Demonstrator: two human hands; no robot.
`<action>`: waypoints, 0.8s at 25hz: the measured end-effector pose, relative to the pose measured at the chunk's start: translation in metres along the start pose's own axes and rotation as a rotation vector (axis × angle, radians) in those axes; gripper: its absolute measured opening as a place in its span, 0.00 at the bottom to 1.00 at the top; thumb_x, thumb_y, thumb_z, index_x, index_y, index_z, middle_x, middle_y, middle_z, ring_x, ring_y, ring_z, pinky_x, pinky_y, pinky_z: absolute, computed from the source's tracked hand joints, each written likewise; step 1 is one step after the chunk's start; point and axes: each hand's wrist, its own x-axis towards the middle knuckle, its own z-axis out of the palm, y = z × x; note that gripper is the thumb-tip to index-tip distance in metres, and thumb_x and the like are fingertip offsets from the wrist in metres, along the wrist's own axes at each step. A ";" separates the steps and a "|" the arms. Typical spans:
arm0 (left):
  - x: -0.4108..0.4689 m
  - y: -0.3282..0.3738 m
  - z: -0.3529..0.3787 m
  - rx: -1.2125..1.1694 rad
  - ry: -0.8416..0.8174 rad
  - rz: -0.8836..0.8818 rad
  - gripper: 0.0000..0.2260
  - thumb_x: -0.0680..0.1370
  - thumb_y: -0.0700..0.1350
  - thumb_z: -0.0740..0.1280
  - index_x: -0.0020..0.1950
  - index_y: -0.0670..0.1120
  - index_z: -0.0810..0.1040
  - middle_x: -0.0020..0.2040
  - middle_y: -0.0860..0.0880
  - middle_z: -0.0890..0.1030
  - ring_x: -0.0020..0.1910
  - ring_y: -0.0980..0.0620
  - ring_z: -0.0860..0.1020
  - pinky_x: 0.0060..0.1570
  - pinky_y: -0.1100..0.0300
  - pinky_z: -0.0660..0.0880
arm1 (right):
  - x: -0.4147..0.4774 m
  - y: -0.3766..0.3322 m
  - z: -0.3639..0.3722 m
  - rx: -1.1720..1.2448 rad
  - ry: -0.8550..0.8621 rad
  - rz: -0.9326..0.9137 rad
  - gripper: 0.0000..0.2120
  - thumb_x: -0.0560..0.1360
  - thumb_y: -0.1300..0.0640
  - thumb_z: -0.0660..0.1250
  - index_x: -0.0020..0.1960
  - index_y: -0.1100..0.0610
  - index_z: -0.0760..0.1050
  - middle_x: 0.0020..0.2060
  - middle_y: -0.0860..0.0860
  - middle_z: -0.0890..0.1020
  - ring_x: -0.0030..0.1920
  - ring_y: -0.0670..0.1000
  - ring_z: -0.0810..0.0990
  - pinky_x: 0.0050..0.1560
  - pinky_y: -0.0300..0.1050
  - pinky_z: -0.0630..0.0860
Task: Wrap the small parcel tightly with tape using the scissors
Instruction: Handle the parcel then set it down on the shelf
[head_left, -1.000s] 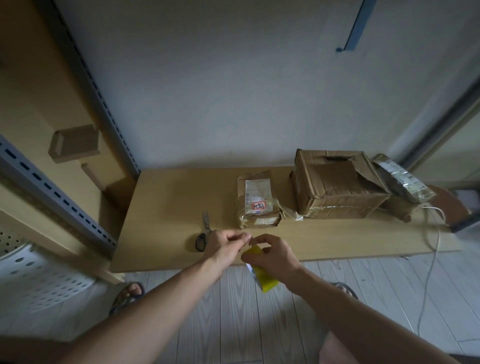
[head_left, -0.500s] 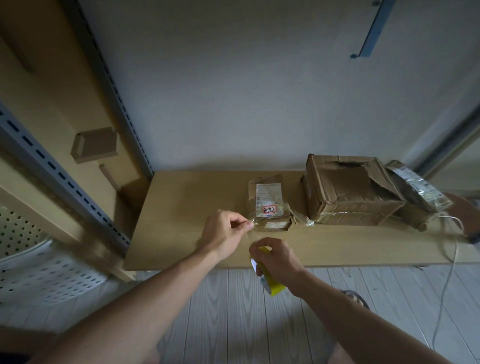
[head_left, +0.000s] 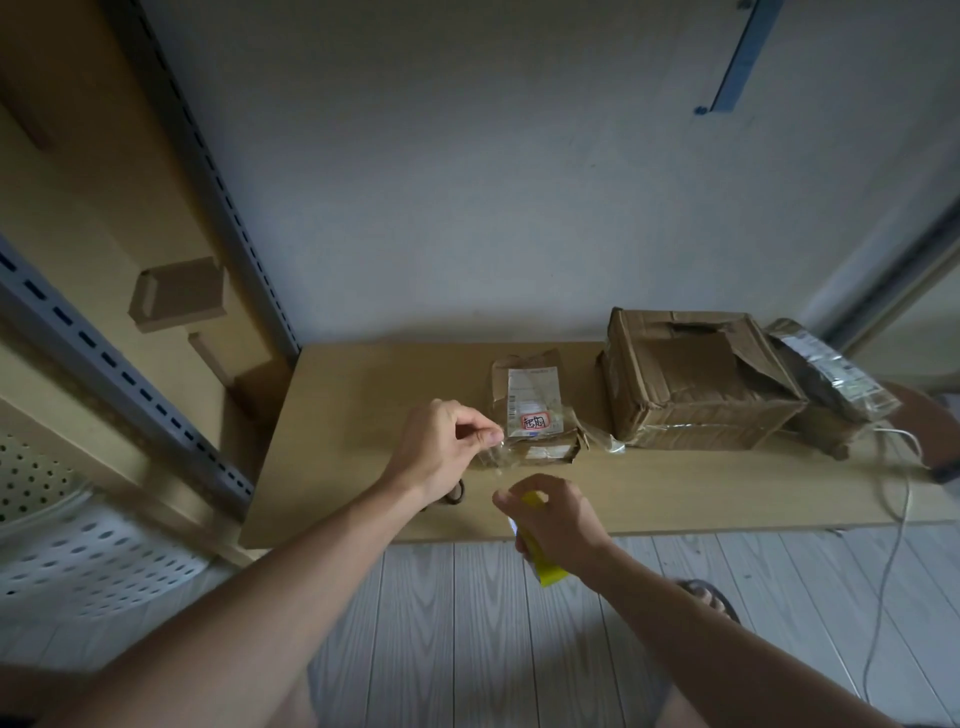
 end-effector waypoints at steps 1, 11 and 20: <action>0.001 -0.001 -0.003 -0.014 -0.003 0.005 0.02 0.74 0.45 0.76 0.44 0.48 0.88 0.36 0.62 0.82 0.40 0.68 0.80 0.41 0.73 0.73 | 0.001 0.004 -0.003 0.024 -0.008 -0.040 0.14 0.73 0.52 0.75 0.55 0.56 0.77 0.32 0.54 0.83 0.29 0.49 0.81 0.30 0.42 0.77; 0.011 0.023 -0.016 0.302 -0.165 0.317 0.05 0.75 0.47 0.74 0.43 0.47 0.85 0.39 0.55 0.79 0.37 0.60 0.73 0.38 0.63 0.69 | 0.012 0.025 0.007 0.056 -0.008 -0.185 0.32 0.72 0.65 0.74 0.68 0.46 0.66 0.29 0.50 0.80 0.31 0.44 0.76 0.39 0.46 0.81; 0.014 0.035 -0.038 0.460 -0.204 0.371 0.06 0.76 0.50 0.72 0.43 0.50 0.84 0.40 0.58 0.77 0.40 0.55 0.76 0.41 0.55 0.76 | 0.013 0.030 0.017 0.069 -0.002 -0.208 0.17 0.77 0.44 0.69 0.62 0.48 0.73 0.43 0.53 0.87 0.44 0.52 0.86 0.46 0.51 0.82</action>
